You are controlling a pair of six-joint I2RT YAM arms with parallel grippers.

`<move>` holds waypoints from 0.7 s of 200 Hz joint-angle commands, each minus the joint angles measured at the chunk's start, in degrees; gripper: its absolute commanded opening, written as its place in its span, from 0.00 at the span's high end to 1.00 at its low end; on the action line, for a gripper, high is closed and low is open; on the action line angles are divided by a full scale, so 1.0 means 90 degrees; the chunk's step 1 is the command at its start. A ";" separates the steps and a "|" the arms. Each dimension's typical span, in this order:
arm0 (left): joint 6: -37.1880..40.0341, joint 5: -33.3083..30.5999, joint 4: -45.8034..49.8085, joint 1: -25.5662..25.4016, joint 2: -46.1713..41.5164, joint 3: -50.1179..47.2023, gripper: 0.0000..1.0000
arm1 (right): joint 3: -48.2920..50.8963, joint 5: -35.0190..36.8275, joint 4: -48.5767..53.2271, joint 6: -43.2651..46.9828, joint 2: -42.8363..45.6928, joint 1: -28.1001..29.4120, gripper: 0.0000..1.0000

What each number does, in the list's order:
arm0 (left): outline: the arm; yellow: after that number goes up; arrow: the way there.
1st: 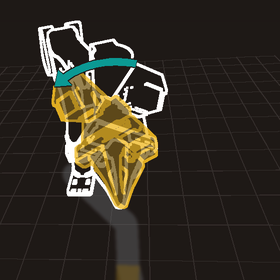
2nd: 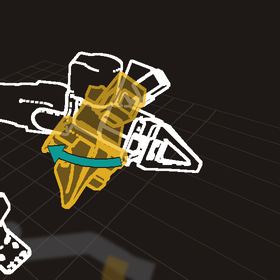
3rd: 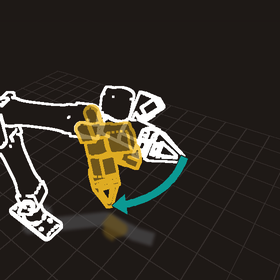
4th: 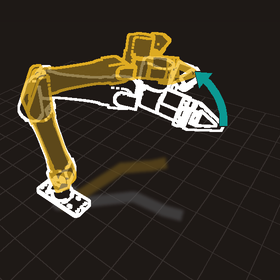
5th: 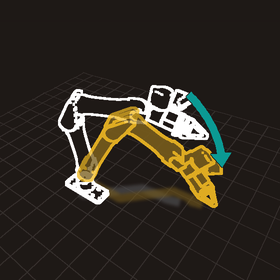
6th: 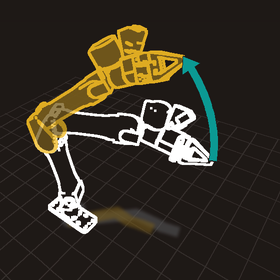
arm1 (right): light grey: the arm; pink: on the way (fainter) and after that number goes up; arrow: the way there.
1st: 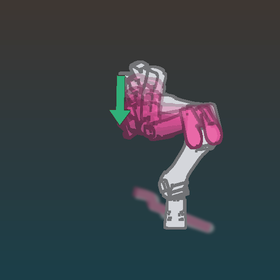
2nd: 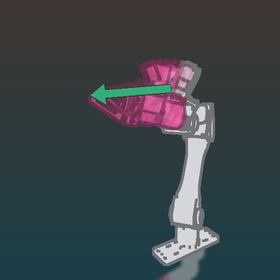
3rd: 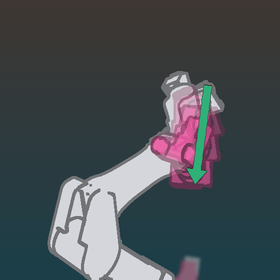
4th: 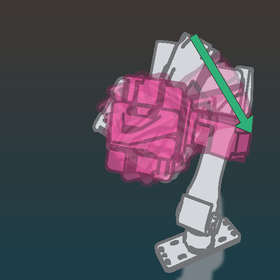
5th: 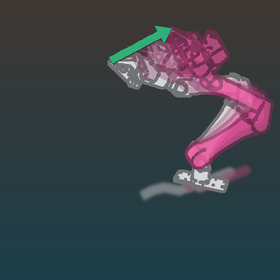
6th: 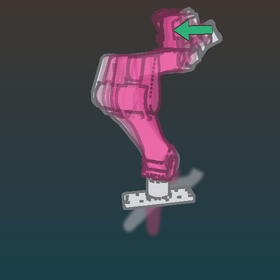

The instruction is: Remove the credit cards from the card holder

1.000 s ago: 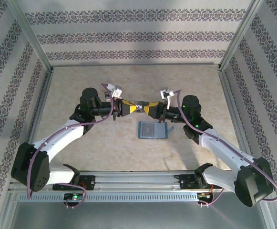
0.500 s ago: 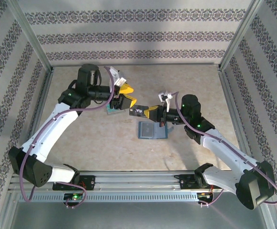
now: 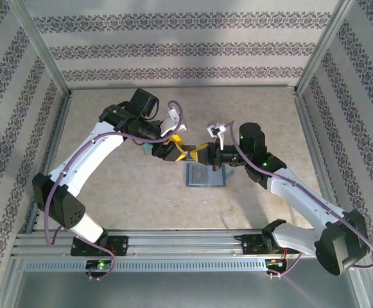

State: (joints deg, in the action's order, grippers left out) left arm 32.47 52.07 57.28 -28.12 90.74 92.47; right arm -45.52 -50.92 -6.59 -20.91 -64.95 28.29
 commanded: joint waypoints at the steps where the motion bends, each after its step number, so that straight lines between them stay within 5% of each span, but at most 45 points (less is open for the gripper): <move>1: 0.0420 0.0189 0.0424 -0.0045 0.0058 0.0259 0.54 | -0.0216 -0.0244 -0.0020 0.0176 -0.0042 0.0059 1.00; 63: 0.0544 0.0084 0.0169 0.0012 0.0022 0.0158 0.93 | -0.0110 -0.0120 -0.0030 0.0233 -0.0032 -0.0077 0.96; 94: 0.0370 -0.0017 -0.0732 0.0420 -0.0264 -0.0240 1.00 | 0.0058 0.0491 -0.0012 0.0129 0.0212 -0.0283 0.66; 140: 0.0181 -0.0751 -0.2521 0.1382 -0.0152 -0.0635 1.00 | 0.0309 0.2205 0.0702 -0.0029 0.0838 -0.0390 0.43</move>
State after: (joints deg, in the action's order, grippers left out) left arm 34.61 48.88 45.54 -19.42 88.84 87.39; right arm -44.10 -41.06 -4.03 -20.53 -60.49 25.12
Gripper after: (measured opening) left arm 0.055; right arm 0.508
